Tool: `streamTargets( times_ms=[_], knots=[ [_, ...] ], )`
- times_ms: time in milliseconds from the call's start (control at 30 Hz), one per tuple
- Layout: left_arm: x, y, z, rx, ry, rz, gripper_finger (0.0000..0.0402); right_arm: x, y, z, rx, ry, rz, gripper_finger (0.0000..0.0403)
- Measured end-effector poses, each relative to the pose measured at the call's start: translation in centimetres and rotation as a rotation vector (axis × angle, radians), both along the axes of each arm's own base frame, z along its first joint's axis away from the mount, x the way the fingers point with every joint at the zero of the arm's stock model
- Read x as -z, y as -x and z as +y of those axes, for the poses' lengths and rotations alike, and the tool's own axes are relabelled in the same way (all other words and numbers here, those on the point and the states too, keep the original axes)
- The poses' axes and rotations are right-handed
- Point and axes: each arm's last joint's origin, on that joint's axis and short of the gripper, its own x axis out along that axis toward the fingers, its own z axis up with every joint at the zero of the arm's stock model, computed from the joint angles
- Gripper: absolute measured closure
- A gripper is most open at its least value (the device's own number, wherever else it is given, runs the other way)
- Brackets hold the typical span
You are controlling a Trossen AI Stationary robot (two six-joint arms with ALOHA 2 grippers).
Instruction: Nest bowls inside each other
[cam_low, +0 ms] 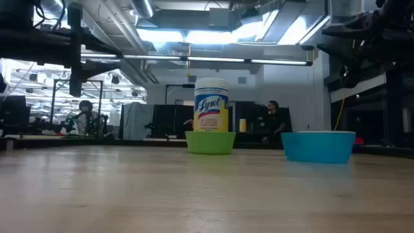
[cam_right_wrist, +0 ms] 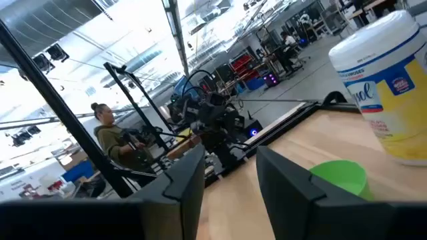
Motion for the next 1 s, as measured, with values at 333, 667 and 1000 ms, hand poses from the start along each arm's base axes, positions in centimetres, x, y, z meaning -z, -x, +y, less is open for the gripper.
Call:
streamTargets(
  times_ms=[333,667,1000],
  knots=[
    [0.1,0.1,0.2,-0.091,0.042,-0.018,0.0256,0.0,0.0,0.0,-0.015,-0.033,-0.005,0.0278],
    [0.0,0.3,0.4,-0.158,0.009,-0.002,0.0256,0.0,0.0,0.0,-0.002,-0.045,-0.006,0.0294],
    [-2.0,0.1,-0.4,0.141,-0.112,-0.165,0.0256,-3.8,0.7,0.6,-0.293,-0.202,-0.188,0.0298]
  ],
)
